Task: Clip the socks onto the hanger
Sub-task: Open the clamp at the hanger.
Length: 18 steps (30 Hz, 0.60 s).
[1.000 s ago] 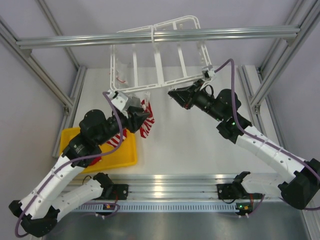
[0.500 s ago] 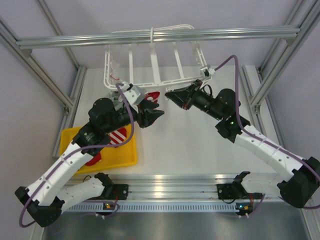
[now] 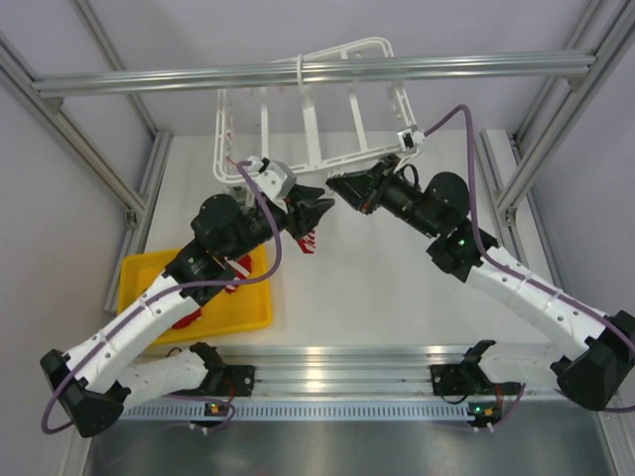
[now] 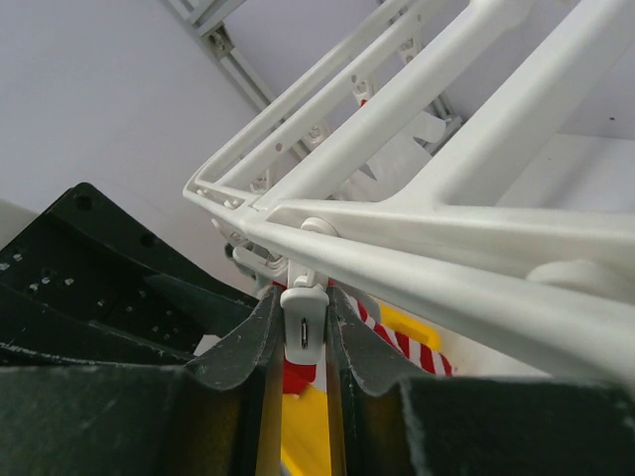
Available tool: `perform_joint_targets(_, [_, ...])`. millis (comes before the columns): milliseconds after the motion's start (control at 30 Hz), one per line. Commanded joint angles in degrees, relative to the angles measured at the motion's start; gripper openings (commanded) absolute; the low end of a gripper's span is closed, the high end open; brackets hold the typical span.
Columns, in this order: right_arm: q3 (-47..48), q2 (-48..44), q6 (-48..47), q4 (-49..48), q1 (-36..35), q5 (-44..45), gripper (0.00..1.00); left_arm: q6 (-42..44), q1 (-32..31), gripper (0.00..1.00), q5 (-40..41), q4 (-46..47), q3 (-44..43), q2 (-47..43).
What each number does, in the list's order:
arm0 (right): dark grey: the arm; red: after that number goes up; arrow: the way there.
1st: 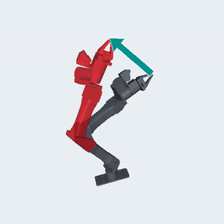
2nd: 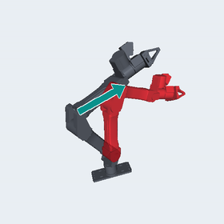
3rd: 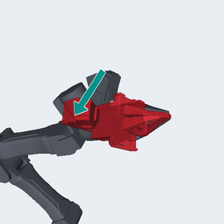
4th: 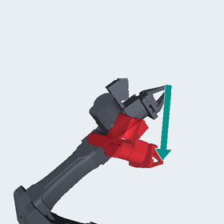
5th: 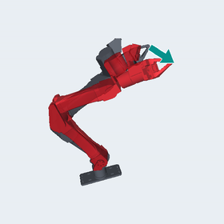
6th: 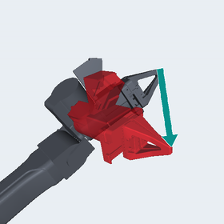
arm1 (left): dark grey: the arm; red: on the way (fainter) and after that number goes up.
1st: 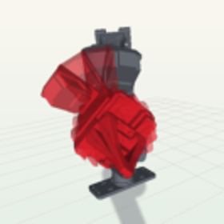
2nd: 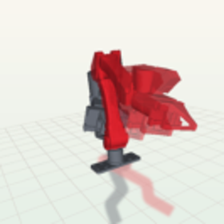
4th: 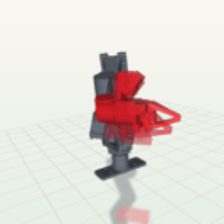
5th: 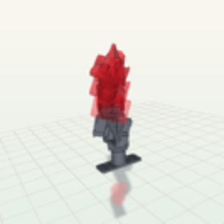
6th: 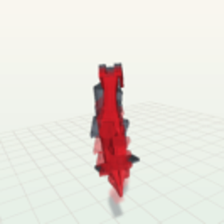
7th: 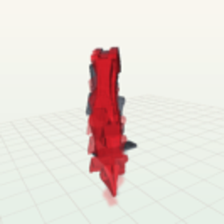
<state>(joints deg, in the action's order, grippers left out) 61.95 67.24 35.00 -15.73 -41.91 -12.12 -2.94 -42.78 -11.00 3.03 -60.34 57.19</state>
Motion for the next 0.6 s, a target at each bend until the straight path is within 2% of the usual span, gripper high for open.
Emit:
perform_joint_targets(0, [2.82,0.69,-1.52,1.31,-2.29,4.2,0.0,2.15,-1.42,0.39,3.44,4.71,0.31,0.73])
perform_joint_targets(400, [3.26,1.14,-0.73,1.57,-3.27,3.42,0.0,0.83,-2.04,0.36,8.46,6.99,-0.4,3.54])
perform_joint_targets(567, [2.82,0.87,0.24,1.66,-3.35,2.45,0.0,-0.48,-2.04,0.23,9.77,7.52,-0.13,4.16])
